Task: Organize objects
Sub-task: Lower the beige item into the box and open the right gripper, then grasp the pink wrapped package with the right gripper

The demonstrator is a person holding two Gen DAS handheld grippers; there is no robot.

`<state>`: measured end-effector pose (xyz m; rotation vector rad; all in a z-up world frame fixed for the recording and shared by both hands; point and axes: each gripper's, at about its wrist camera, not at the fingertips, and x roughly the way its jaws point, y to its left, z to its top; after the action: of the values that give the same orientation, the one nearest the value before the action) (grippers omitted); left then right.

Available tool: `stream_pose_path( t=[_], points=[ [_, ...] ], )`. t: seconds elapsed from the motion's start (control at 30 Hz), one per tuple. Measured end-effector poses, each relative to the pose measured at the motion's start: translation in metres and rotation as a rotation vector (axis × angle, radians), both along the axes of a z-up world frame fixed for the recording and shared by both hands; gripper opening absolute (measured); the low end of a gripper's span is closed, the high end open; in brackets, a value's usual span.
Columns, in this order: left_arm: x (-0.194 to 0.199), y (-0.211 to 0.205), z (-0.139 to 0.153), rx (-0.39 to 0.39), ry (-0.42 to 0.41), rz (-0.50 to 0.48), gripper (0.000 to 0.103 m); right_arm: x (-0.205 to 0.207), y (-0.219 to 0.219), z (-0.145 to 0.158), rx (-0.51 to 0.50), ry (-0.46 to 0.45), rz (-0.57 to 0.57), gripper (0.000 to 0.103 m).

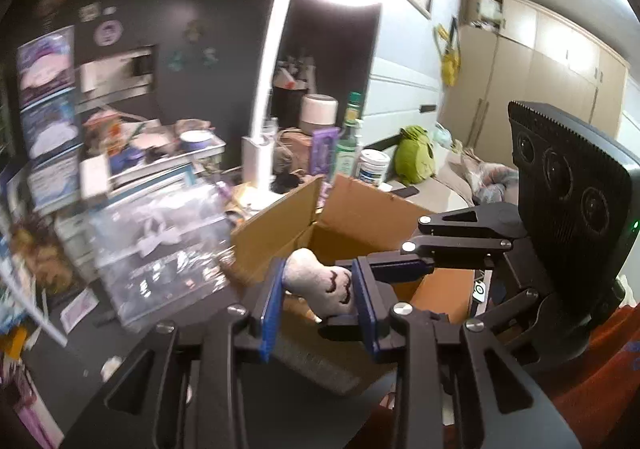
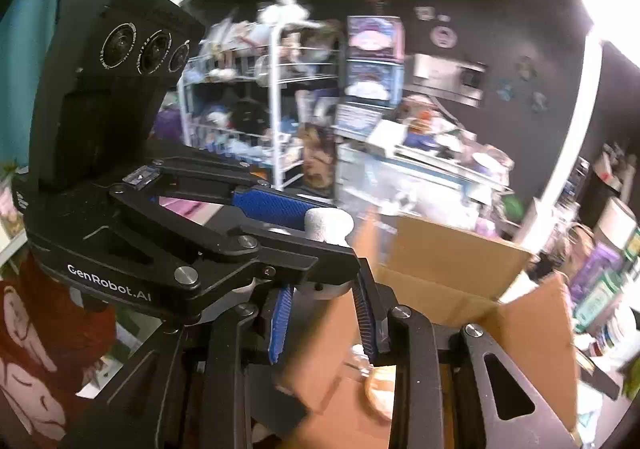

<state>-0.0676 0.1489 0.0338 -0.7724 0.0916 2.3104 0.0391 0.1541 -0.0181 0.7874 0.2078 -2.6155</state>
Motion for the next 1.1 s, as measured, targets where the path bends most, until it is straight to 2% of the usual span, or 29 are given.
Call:
stream_pose_path(
  t=[0.23, 0.27, 0.33, 0.37, 0.4, 0.5, 0.6, 0.83, 1.1],
  points=[
    [-0.023, 0.035, -0.003, -0.047, -0.028, -0.033, 0.031, -0.012, 0.041, -0.004, -0.033, -0.050, -0.064, 0.026],
    [-0.024, 0.036, -0.003, -0.049, -0.030, -0.027, 0.036, -0.015, 0.043, -0.005, -0.026, -0.055, -0.070, 0.027],
    [-0.028, 0.034, -0.003, -0.045, -0.037, 0.001, 0.055, -0.020, 0.045, -0.006, -0.012, -0.061, -0.094, 0.034],
    [-0.029, 0.031, -0.003, -0.043, -0.033, 0.017, 0.067, -0.020, 0.046, -0.007, -0.005, -0.064, -0.107, 0.045],
    [-0.029, 0.028, -0.002, -0.040, -0.029, 0.029, 0.070, -0.022, 0.047, -0.007, 0.001, -0.069, -0.115, 0.051],
    [-0.026, 0.020, -0.001, -0.026, -0.026, 0.036, 0.075, -0.019, 0.051, -0.004, -0.002, -0.072, -0.117, 0.052],
    [-0.022, 0.009, 0.003, -0.016, -0.007, 0.067, 0.075, -0.018, 0.054, -0.004, -0.017, -0.081, -0.128, 0.052],
    [-0.003, -0.045, 0.014, 0.030, 0.048, 0.185, 0.081, -0.016, 0.039, 0.000, -0.021, -0.075, -0.118, 0.052],
    [0.035, -0.136, 0.009, 0.043, 0.091, 0.361, 0.084, -0.006, -0.040, 0.016, -0.042, -0.025, 0.061, 0.052]
  ],
)
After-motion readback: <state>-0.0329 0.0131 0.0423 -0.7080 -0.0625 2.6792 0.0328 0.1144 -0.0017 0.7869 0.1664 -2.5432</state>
